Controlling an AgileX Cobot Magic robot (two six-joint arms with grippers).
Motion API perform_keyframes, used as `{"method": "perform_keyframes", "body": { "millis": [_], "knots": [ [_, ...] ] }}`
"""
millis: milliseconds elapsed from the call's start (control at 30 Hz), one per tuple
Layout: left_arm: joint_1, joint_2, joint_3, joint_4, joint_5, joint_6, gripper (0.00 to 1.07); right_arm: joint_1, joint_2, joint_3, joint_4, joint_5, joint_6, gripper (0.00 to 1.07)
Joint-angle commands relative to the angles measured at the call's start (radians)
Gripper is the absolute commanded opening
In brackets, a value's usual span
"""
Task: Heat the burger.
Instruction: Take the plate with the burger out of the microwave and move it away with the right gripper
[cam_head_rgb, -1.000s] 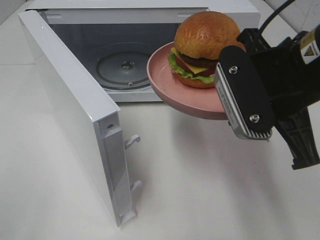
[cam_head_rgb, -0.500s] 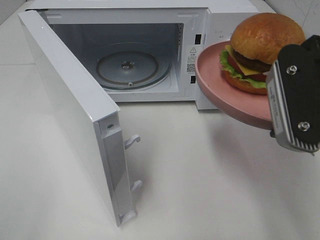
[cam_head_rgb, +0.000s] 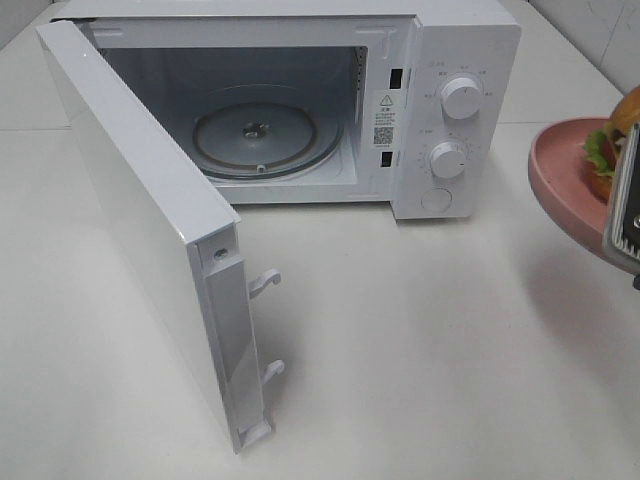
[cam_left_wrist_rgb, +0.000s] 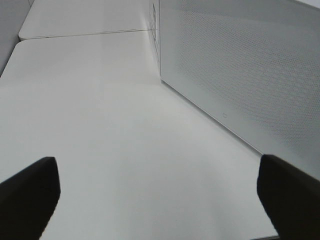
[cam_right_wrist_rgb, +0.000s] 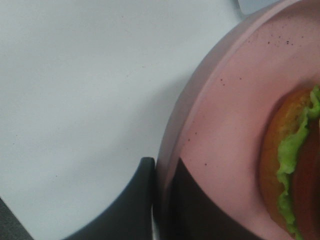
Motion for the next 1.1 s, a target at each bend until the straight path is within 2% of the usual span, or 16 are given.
{"method": "perform_keyframes", "body": {
  "millis": [33,233,333,433,600,800,933,1100],
  "knots": [
    [-0.007,-0.016,-0.001,-0.008,-0.01,-0.003,1.03,-0.043,-0.015,0.016,-0.077,-0.046,0.079,0.0],
    [-0.007,-0.016,-0.001,-0.008,-0.01,-0.003,1.03,-0.113,-0.015,0.03,-0.139,-0.048,0.236,0.0],
    [-0.007,-0.016,-0.001,-0.008,-0.01,-0.003,1.03,-0.15,-0.01,0.031,-0.222,-0.046,0.362,0.0],
    [-0.007,-0.016,-0.001,-0.008,-0.01,-0.003,1.03,-0.153,0.005,0.039,-0.287,-0.046,0.44,0.0],
    [-0.007,-0.016,-0.001,-0.008,-0.01,-0.003,1.03,-0.153,0.055,0.039,-0.312,-0.046,0.533,0.0],
    [-0.007,-0.016,-0.001,-0.008,-0.01,-0.003,1.03,-0.155,0.176,0.039,-0.327,-0.05,0.663,0.0],
    [-0.007,-0.016,-0.001,-0.008,-0.01,-0.003,1.03,-0.231,0.29,0.039,-0.33,-0.136,0.806,0.0],
    [-0.007,-0.016,-0.001,-0.008,-0.01,-0.003,1.03,-0.294,0.398,0.039,-0.334,-0.229,0.869,0.0]
  ]
}}
